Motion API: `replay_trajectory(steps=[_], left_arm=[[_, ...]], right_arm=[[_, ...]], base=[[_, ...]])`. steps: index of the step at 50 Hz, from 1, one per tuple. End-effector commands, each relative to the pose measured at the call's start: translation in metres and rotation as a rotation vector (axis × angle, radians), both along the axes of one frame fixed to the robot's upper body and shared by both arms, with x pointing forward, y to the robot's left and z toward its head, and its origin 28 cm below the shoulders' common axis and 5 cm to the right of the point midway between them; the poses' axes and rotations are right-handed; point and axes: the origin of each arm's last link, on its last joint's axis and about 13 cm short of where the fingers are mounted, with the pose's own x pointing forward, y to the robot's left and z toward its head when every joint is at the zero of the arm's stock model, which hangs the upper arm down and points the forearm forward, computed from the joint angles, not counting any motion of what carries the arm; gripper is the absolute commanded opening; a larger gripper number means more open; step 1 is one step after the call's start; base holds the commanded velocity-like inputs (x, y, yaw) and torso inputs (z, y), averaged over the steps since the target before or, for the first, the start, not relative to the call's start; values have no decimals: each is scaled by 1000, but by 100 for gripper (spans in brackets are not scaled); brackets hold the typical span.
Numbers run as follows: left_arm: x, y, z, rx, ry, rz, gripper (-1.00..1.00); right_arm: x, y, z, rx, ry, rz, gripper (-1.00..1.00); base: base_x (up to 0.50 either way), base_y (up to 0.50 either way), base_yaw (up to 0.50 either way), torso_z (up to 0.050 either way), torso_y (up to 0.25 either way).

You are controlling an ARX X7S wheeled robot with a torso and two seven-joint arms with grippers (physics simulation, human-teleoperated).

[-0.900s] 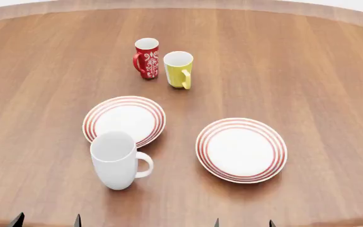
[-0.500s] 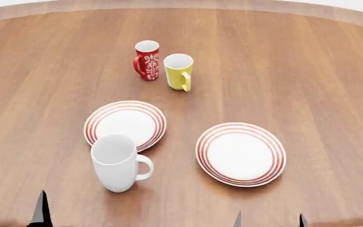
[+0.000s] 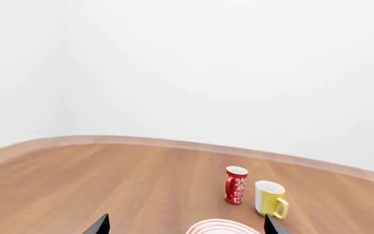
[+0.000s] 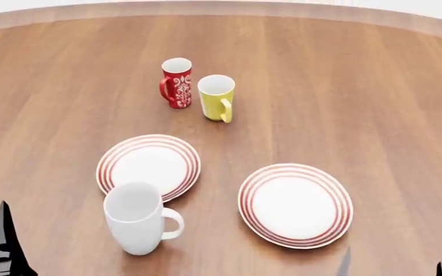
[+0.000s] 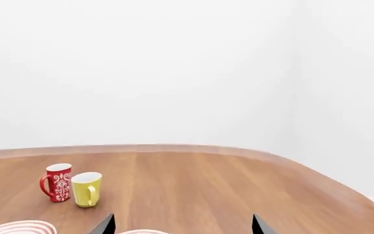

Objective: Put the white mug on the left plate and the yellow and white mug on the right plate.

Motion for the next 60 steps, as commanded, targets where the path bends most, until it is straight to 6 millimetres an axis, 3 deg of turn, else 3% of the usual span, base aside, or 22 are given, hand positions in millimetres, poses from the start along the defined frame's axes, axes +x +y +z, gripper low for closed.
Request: replay_trajectory(steps=[1,60], left_arm=[[1,1,3,4,-11,9,100],[0,-1,0,32,-8,9,100]], right_arm=[[-1,-3,2,-6,-18,-19,100],[-2,1,4,-32,18,5,100]], base=[[0,0,500,0,0],[0,0,500,0,0]])
